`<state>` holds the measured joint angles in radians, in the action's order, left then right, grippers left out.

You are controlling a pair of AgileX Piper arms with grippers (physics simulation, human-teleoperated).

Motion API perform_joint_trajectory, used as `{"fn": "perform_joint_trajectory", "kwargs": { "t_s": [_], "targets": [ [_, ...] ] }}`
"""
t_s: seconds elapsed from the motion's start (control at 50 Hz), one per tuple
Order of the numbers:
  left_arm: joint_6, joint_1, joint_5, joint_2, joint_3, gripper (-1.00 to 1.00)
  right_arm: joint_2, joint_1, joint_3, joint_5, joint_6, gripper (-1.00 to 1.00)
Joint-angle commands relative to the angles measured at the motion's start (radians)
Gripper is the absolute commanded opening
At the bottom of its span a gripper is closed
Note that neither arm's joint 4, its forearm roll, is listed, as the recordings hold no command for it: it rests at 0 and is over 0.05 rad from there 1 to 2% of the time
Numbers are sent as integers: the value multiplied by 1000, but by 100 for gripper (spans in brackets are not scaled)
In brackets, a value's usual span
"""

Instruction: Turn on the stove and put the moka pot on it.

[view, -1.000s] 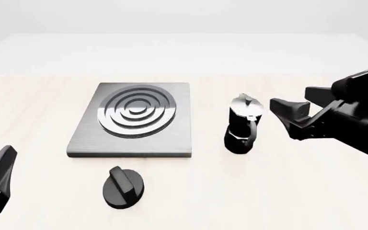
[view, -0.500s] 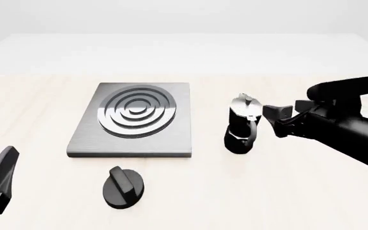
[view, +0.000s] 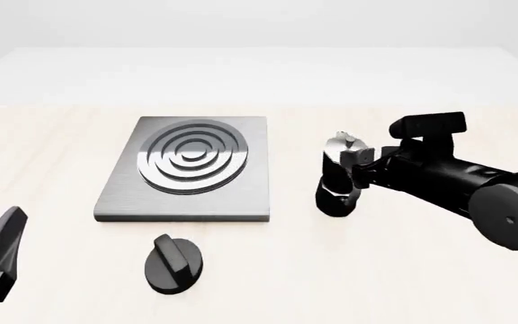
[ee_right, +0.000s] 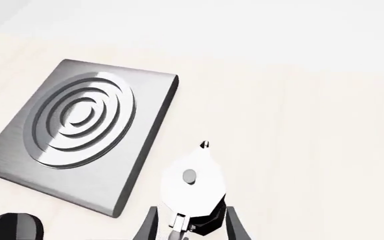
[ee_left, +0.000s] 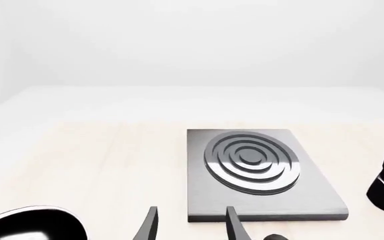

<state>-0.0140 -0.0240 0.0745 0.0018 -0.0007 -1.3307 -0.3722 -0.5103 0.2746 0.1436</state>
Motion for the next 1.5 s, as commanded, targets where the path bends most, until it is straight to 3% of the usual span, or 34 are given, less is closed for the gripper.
{"fn": "perform_joint_trajectory", "kwargs": {
  "t_s": [0.02, 0.76, 0.78, 1.0, 1.06, 1.12, 1.14, 1.3, 1.5],
  "targets": [
    [-3, 4, 2, 0, 0, 100, -87, -13, 12, 63, 24, 100],
    [-8, 3, 4, -1, 0, 100, -231, -49, 77, 206, 84, 100],
    [-8, 4, 4, -1, 0, 100, -221, -35, 81, 205, 77, -100],
    [-9, -1, 3, 0, 0, 100, -158, 3, 97, 184, -20, -100],
    [-10, -3, 2, 0, 0, 100, -103, 0, 113, 191, -22, -100],
    [-9, -4, 1, 0, 0, 100, -76, 9, 111, 177, -70, -100],
    [-9, -5, 0, 0, 0, 100, -58, 17, 107, 166, -100, -100],
    [-9, -5, -2, 0, 0, 100, -3, -22, 15, 48, -155, -100],
    [-12, 2, 8, -1, 0, 100, 15, -107, -193, -149, -233, -100]
  ]
}}
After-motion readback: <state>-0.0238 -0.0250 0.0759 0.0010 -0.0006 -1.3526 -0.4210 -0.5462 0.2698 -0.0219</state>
